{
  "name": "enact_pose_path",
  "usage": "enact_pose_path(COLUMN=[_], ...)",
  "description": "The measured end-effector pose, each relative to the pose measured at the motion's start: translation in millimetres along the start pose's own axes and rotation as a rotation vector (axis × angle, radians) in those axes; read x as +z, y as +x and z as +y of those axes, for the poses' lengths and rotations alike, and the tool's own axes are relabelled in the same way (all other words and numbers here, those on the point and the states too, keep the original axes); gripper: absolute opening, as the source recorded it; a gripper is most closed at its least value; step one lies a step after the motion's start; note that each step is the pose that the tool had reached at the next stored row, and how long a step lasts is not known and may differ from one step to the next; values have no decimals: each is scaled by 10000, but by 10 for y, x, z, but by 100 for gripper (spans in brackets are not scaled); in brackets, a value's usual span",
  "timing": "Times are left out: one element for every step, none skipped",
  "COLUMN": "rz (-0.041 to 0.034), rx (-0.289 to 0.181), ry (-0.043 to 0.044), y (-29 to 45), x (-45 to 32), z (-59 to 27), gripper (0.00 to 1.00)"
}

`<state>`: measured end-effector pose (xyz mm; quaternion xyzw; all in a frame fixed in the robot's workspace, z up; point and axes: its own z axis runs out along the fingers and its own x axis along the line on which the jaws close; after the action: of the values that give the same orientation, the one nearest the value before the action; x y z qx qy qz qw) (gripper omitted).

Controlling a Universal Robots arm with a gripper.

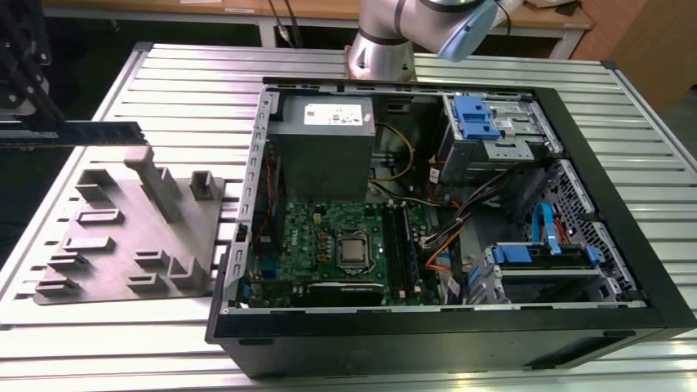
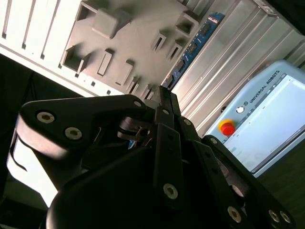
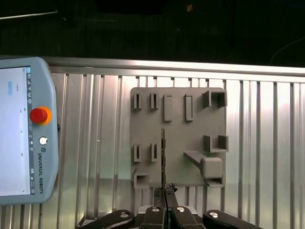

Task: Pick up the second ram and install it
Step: 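Pick up the second ram and move it above second insertion slot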

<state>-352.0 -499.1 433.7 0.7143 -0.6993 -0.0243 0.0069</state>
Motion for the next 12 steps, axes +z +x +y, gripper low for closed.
enact_pose_path(rz=[-1,-1,-1,-1,0,0,-1,0,-2,-1,-1,0], rx=[0,0,0,-1,-1,-1,-1,-1,-1,0,-1,0], ry=[1,1,1,1,0,0,1,1,2,1,1,0], y=[1,1,2,3,3,4,5,5,6,6,6,7], x=[-1,-2,-3,-5,-6,-8,-9,-10,-10,-12,-12,-14], z=[-25,-55,-86,-119,-150,-181,-211,-235,-258,-281,-304,-328], gripper=[8,8,8,8,8,8,8,8,8,8,8,8])
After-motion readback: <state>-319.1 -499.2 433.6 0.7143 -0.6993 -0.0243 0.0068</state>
